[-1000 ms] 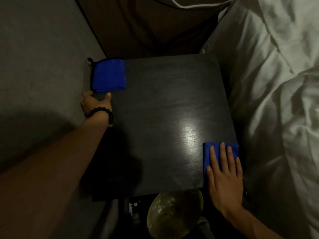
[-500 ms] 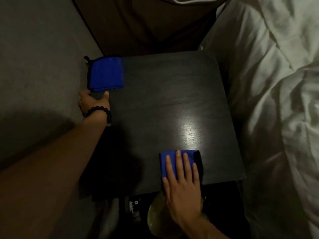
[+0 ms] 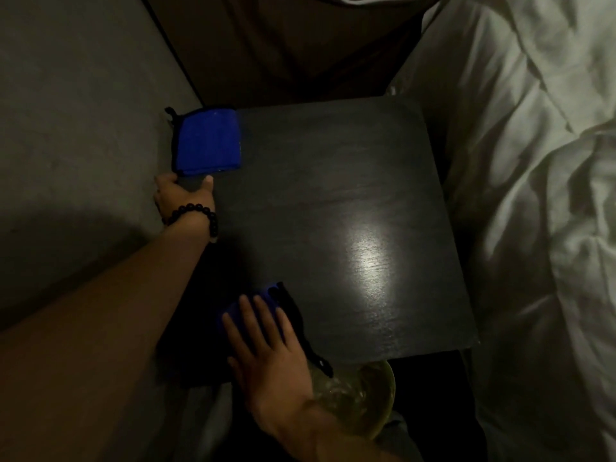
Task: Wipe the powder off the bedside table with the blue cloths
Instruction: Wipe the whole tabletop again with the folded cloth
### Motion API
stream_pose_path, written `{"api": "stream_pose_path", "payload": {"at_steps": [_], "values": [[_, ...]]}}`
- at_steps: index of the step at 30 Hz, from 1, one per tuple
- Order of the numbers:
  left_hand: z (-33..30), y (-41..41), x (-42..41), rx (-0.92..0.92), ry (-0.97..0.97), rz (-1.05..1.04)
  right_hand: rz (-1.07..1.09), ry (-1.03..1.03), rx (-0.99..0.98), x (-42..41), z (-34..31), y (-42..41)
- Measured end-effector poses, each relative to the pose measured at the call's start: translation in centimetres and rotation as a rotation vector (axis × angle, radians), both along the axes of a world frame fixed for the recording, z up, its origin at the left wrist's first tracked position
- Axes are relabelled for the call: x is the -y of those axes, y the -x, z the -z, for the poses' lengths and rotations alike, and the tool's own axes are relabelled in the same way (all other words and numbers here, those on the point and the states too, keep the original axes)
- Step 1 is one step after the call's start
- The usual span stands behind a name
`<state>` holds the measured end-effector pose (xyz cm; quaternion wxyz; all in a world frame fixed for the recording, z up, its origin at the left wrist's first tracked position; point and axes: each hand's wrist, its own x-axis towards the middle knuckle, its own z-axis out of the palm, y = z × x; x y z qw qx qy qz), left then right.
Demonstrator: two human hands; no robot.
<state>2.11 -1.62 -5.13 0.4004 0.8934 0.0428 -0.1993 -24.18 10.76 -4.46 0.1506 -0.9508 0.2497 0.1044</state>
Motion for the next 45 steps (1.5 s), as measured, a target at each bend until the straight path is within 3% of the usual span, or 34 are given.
{"api": "stream_pose_path", "payload": {"at_steps": [12,23,26,31,39,45], "values": [[-0.6,-0.3,0.3,-0.087,0.031,-0.026,-0.293,0.027,-0.022,0.0,0.6,-4.6],[-0.6,-0.4,0.2,-0.051,0.031,0.008,-0.383,0.083,-0.031,-1.4,1.5,-6.5],[-0.9,-0.3,0.3,-0.090,0.039,-0.029,-0.476,0.118,-0.055,-0.6,1.5,-5.2],[-0.5,-0.5,0.0,-0.082,0.054,-0.023,-0.611,0.103,0.075,1.6,1.4,-0.9],[-0.5,-0.5,0.1,-0.107,0.058,-0.044,-0.864,0.352,0.068,7.6,2.3,8.5],[-0.5,-0.5,0.1,-0.094,0.054,-0.051,-0.894,0.377,0.095,11.9,2.1,13.9]]}}
